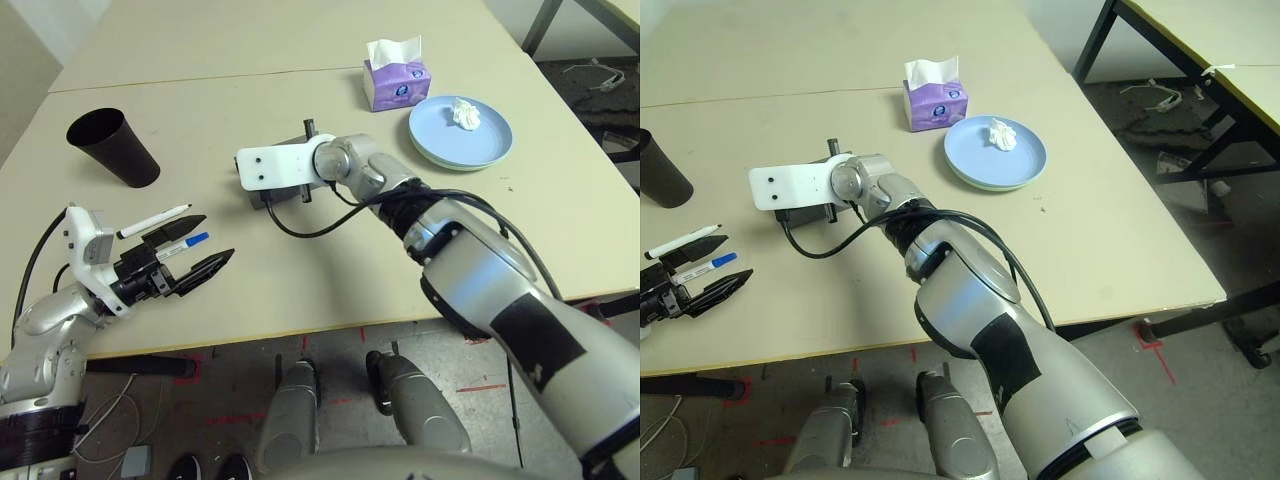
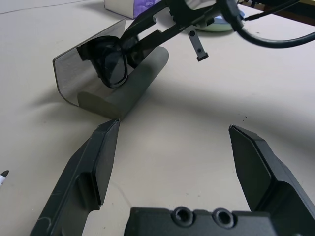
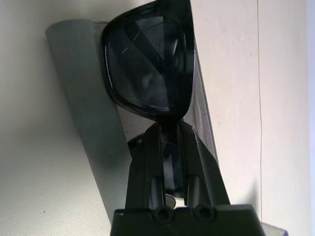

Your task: Organize and tidy the items on the table.

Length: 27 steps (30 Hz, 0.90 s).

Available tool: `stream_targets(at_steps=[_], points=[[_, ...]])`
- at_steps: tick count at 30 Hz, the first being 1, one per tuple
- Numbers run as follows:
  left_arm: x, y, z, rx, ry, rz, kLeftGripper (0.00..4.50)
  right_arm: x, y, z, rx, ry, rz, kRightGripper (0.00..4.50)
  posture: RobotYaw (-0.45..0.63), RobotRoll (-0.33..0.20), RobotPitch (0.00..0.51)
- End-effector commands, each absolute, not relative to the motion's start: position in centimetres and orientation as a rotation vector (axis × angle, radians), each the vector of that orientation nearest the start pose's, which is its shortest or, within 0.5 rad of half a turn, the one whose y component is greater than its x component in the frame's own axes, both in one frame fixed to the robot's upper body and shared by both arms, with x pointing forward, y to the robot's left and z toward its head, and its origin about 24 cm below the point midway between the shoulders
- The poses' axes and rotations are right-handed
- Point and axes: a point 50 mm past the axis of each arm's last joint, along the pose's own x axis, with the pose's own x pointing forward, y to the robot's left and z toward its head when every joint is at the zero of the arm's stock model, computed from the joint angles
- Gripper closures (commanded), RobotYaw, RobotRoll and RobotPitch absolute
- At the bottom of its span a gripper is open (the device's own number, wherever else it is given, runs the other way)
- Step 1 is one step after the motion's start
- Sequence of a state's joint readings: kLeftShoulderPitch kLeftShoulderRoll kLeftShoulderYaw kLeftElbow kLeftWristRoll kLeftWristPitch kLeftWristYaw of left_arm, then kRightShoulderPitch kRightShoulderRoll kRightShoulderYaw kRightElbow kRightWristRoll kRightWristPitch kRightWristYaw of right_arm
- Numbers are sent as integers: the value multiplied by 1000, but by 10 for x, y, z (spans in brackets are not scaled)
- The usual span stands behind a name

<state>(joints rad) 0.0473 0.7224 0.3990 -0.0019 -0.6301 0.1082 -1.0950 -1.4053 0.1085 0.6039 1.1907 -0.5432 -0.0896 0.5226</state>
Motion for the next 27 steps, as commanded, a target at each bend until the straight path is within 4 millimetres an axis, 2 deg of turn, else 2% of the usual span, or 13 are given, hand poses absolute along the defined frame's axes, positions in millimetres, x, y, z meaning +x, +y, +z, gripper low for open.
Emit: stream_targets(at_steps=[1,11,18,27], points=[[214,300,134,116,-55,-762,0,368,65,178,-1377,-98,1008,4349,-74,0,222],[216,297,132,111,-61,-761,0,366,66,175,-1379,-78,1024,4352,-75,0,220],[219,301,133,117,-68,-744,0,362,68,173,-1361,-65,1091,4352,-84,0,215],[224,300,132,123,-72,-751,0,362,68,175,-1343,-82,1093,1305,-99,0,212]])
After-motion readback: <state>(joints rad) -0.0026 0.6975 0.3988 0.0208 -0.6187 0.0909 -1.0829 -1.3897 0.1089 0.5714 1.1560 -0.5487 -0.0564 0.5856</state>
